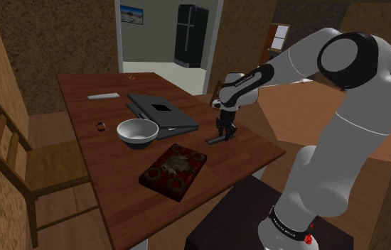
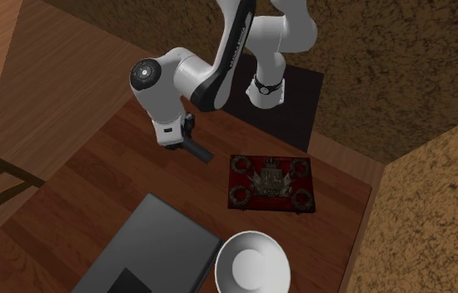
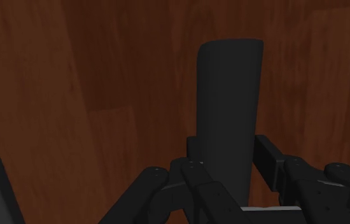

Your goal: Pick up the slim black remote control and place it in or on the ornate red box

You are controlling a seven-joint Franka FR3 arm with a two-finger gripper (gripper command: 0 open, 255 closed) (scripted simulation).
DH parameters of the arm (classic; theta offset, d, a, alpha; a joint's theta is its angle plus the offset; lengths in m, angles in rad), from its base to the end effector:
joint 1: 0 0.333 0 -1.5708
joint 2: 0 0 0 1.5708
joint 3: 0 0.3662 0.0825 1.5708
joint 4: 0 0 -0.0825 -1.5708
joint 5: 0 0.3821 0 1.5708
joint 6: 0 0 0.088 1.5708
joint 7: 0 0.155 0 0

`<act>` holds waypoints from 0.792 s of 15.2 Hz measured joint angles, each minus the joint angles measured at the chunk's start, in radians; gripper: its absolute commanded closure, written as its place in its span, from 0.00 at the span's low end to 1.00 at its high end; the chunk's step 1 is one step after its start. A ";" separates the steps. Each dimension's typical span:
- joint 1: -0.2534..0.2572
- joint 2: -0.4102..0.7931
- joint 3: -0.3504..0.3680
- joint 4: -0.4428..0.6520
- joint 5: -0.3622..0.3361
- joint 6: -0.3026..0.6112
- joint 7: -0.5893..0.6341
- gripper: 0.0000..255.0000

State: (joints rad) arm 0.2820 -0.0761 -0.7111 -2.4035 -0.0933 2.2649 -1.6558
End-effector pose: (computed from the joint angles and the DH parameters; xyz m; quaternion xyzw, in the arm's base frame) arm 0.4228 -0.1992 0.3332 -0.7976 -0.6018 0.0285 0.0292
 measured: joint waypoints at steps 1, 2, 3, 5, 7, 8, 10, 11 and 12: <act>-0.001 -0.007 0.000 0.008 -0.005 -0.014 0.001 1.00; -0.002 -0.020 0.002 0.014 -0.014 -0.030 0.009 1.00; -0.002 -0.029 0.004 0.023 -0.019 -0.047 0.013 1.00; -0.004 -0.049 0.009 0.037 -0.032 -0.077 0.023 1.00; -0.007 -0.072 0.013 0.046 -0.046 -0.105 0.032 1.00; -0.008 -0.083 0.016 0.052 -0.053 -0.121 0.037 1.00; -0.009 -0.101 0.023 0.066 -0.062 -0.150 0.046 1.00; -0.010 -0.109 0.025 0.071 -0.066 -0.162 0.050 1.00; -0.010 -0.115 0.028 0.077 -0.069 -0.173 0.052 1.00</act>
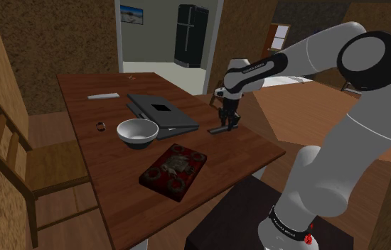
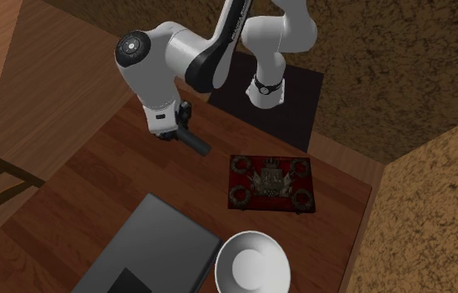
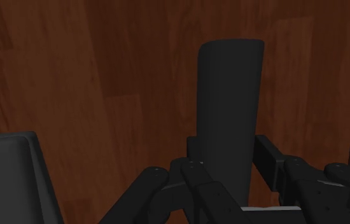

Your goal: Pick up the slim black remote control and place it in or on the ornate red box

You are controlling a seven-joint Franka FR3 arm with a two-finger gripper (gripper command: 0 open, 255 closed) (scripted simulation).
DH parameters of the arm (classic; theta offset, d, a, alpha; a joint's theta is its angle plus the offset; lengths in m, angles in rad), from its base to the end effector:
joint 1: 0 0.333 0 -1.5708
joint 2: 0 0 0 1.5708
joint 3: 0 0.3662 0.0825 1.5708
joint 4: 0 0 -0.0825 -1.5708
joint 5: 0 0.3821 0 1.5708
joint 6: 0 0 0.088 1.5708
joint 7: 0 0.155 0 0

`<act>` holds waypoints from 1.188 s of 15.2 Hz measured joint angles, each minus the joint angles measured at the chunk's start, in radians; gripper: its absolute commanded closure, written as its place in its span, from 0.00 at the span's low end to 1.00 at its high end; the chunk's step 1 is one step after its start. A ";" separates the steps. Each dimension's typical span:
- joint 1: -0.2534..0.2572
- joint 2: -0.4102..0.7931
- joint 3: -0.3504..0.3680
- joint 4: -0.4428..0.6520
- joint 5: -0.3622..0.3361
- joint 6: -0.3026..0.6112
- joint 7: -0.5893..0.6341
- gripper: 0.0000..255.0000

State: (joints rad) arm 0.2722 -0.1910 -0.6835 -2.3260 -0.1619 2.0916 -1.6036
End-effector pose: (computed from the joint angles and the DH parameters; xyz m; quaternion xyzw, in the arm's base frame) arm 0.4177 -0.2018 0.3942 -0.7976 -0.6018 0.0286 0.0292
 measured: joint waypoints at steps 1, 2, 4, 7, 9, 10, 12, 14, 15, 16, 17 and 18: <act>0.003 -0.010 0.010 -0.007 -0.004 -0.003 0.016 1.00; 0.009 -0.024 0.024 -0.022 -0.009 -0.002 0.039 1.00; 0.024 -0.042 0.056 -0.039 -0.010 -0.004 0.089 1.00; 0.058 -0.050 0.107 -0.052 0.004 -0.004 0.166 1.00; 0.077 -0.062 0.141 -0.069 0.010 -0.003 0.217 1.00; 0.087 -0.070 0.159 -0.078 0.012 -0.002 0.243 1.00; 0.111 -0.068 0.192 -0.075 0.028 -0.007 0.291 1.00; 0.134 -0.059 0.221 -0.080 0.044 0.004 0.334 1.00; 0.146 -0.059 0.237 -0.091 0.050 0.014 0.358 1.00; 0.159 -0.061 0.256 -0.094 0.057 0.014 0.386 1.00; 0.173 -0.053 0.272 -0.093 0.067 0.021 0.410 1.00; 0.188 -0.034 0.285 -0.079 0.081 0.023 0.428 1.00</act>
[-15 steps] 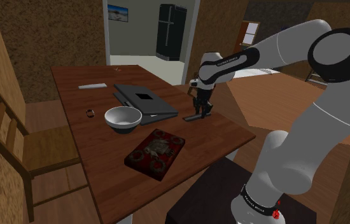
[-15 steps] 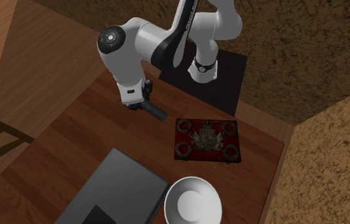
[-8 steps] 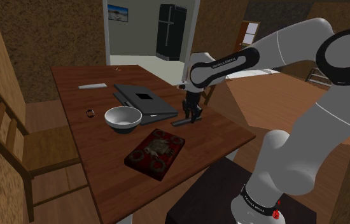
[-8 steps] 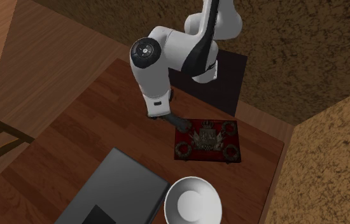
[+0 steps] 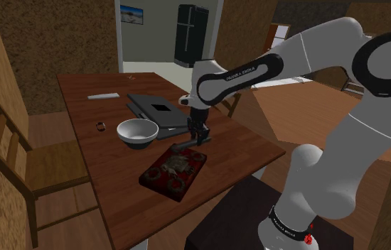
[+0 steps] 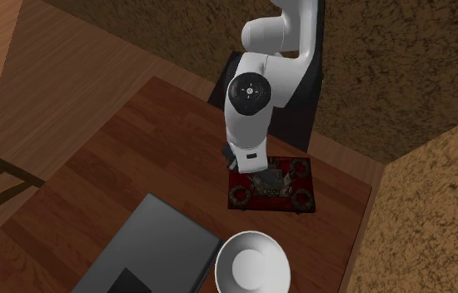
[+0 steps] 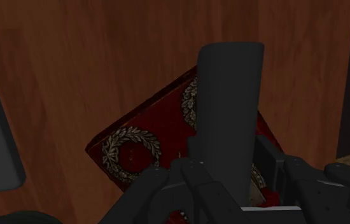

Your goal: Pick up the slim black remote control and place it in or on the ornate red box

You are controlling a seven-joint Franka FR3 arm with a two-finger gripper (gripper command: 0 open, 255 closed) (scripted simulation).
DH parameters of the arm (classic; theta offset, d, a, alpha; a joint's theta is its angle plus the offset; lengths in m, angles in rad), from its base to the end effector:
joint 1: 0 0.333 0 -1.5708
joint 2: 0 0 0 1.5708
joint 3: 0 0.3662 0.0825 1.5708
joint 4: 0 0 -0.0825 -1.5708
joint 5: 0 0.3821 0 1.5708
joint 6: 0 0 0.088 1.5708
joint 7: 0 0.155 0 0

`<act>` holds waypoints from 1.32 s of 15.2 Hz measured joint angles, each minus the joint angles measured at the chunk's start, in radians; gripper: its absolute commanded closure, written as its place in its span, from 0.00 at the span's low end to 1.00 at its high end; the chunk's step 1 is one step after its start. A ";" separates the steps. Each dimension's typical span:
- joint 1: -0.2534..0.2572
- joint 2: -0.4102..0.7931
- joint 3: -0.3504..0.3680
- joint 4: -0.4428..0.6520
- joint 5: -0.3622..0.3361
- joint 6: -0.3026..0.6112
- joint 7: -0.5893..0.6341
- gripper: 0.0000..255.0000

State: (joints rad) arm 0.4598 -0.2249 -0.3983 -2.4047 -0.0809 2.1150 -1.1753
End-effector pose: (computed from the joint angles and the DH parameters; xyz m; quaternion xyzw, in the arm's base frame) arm 0.4381 0.0190 0.3890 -0.7972 -0.6023 0.0290 0.0291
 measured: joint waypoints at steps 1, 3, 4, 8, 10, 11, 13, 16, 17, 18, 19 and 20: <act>0.010 0.005 0.011 0.006 0.007 -0.002 0.016 1.00; 0.038 0.016 0.046 0.012 0.025 0.002 0.068 1.00; 0.050 0.028 0.059 0.025 0.034 0.001 0.086 1.00; 0.078 0.073 0.085 0.032 0.061 0.037 0.123 1.00; 0.080 0.091 0.085 0.020 0.067 0.065 0.121 1.00; 0.080 0.101 0.084 0.019 0.071 0.076 0.118 1.00; 0.083 0.118 0.084 0.004 0.077 0.107 0.116 1.00; 0.083 0.143 0.082 -0.015 0.087 0.150 0.107 1.00; 0.083 0.152 0.081 -0.015 0.090 0.158 0.104 1.00; 0.083 0.156 0.081 -0.016 0.092 0.164 0.102 1.00; 0.083 0.158 0.081 -0.017 0.093 0.167 0.102 1.00; 0.083 0.159 0.081 -0.018 0.093 0.168 0.101 1.00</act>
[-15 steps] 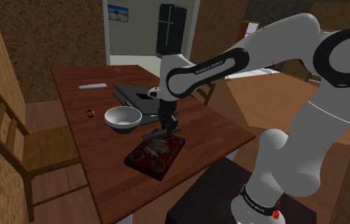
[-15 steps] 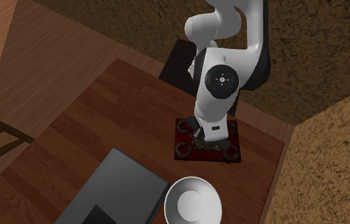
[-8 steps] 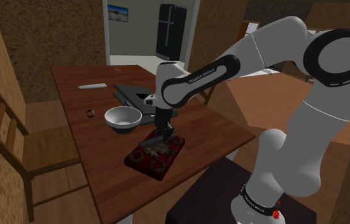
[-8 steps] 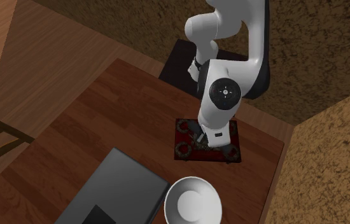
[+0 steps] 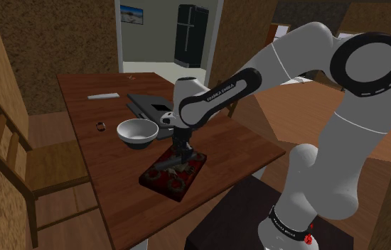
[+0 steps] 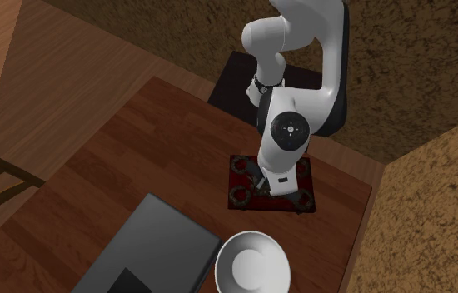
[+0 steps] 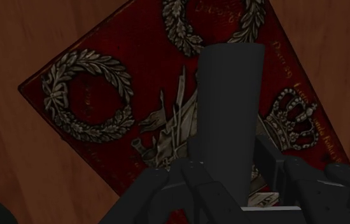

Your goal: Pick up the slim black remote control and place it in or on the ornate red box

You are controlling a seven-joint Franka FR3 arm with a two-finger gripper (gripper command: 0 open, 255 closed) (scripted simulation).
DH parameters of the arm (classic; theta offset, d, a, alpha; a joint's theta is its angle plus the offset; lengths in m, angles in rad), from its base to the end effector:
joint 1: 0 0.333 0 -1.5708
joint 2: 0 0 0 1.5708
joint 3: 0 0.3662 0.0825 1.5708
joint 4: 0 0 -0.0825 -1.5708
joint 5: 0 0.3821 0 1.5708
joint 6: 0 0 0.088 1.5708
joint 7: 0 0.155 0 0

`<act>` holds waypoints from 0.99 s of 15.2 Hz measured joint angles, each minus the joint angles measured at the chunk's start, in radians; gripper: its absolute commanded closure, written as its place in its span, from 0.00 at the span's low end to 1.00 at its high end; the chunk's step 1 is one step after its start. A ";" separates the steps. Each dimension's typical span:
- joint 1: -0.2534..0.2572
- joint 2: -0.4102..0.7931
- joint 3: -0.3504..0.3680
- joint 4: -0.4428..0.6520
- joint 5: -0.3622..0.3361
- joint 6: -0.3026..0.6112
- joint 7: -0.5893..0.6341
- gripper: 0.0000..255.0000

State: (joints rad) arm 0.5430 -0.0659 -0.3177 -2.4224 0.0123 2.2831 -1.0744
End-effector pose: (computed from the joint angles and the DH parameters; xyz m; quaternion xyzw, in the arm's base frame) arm 0.4511 0.1045 0.3293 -0.7976 -0.6018 0.0289 0.0293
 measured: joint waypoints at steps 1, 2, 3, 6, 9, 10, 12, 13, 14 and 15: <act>0.000 0.001 0.000 0.000 0.000 0.001 0.000 1.00; 0.000 0.001 0.000 0.000 0.000 0.001 0.000 1.00; 0.000 0.001 0.000 0.000 0.000 0.001 0.000 1.00; 0.000 0.001 0.000 0.000 0.001 0.001 0.000 0.00; 0.000 0.001 0.000 0.000 0.001 0.001 0.000 0.00; 0.000 0.001 0.000 0.000 0.001 0.001 0.000 0.00; -0.002 -0.022 -0.001 0.025 -0.009 -0.043 0.004 0.00; -0.004 -0.036 -0.001 0.041 -0.015 -0.074 0.007 0.00; -0.005 -0.058 0.000 0.046 -0.023 -0.100 0.013 0.00; -0.004 -0.062 0.002 0.056 -0.024 -0.114 0.016 0.00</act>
State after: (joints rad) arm 0.5393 -0.1282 -0.3155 -2.3661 -0.0114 2.1693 -1.0582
